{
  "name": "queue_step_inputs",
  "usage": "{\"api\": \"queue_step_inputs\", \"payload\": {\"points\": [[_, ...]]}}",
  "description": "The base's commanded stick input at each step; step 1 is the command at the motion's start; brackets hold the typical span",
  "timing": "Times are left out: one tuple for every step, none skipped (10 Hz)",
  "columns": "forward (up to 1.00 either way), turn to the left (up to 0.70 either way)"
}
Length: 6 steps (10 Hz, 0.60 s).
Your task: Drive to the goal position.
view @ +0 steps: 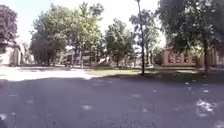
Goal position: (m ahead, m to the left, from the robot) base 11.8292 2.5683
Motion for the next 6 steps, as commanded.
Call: {"api": "queue_step_inputs", "payload": {"points": [[0.00, 0.70], [0.00, 0.70], [0.00, 0.70], [0.00, 0.70], [0.00, 0.70], [0.00, 0.70]]}}
